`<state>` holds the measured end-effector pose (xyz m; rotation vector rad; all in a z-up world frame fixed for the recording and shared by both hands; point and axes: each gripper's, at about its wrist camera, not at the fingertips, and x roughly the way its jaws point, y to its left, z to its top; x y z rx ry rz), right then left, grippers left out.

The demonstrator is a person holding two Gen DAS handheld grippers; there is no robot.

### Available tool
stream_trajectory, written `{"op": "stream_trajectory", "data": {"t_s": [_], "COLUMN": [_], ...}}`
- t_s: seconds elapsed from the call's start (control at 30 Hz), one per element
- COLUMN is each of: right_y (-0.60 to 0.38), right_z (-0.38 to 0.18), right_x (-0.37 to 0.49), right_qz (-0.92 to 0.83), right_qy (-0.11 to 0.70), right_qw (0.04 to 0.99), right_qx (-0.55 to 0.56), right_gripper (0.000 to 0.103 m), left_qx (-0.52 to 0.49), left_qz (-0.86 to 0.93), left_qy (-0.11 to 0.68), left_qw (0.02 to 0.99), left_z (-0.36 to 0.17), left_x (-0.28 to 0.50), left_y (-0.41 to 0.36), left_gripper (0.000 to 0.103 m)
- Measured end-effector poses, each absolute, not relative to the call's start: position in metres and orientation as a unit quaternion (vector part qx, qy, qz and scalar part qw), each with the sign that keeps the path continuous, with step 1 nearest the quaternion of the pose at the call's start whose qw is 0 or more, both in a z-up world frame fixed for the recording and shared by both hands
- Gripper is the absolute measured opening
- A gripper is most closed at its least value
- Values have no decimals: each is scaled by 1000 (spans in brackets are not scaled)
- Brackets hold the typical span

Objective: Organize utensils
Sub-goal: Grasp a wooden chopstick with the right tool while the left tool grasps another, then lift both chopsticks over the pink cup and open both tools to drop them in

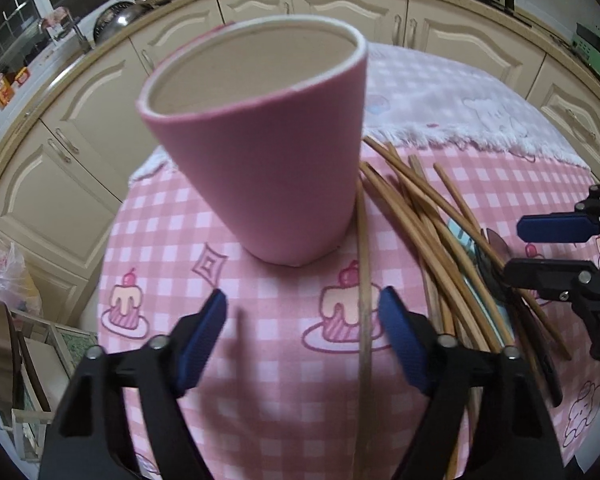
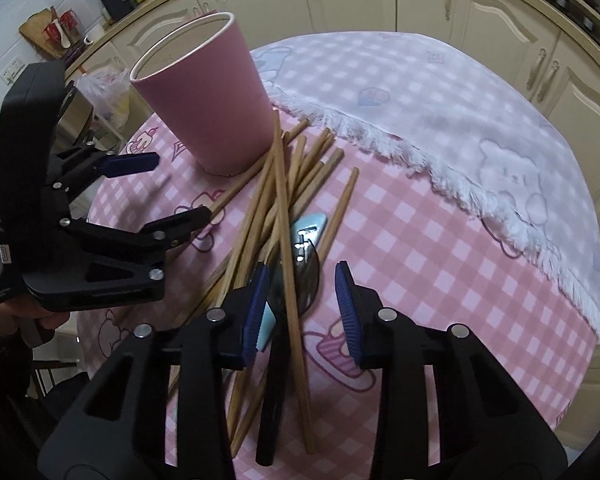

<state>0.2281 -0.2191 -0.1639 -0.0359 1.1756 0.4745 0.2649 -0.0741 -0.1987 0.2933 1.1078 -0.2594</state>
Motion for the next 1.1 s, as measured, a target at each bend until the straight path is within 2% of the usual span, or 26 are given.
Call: {"op": "stream_trajectory", "data": {"t_s": [0.17,0.23,0.37,0.53,1.1], "right_y": [-210,-210,-207,-204,-265], "right_z": [-172,-173,-176,-176,-165], "right_x": [237,238,241,244,241], "right_qz": [229,232,237,237,237], "right_qy": [561,564,569,565,529], "right_qw": [795,792,786,790,809], "right_qx": [-26,-26,-35,-37,100], "right_gripper": [30,24,17,6,6], "left_qx": [138,136,133,139,82], "left_qz": [-136,-143,-160,-186,-210], "left_qy": [539,541,548,550,534], "left_qw": [820,817,810,802,815], "left_z": [-206,-206,-205,-203,-187], "left_x": [266,267,271,267,244], "left_y": [-83,-84,-88,-102,-84], "left_gripper": [61,52,40,6,5]}}
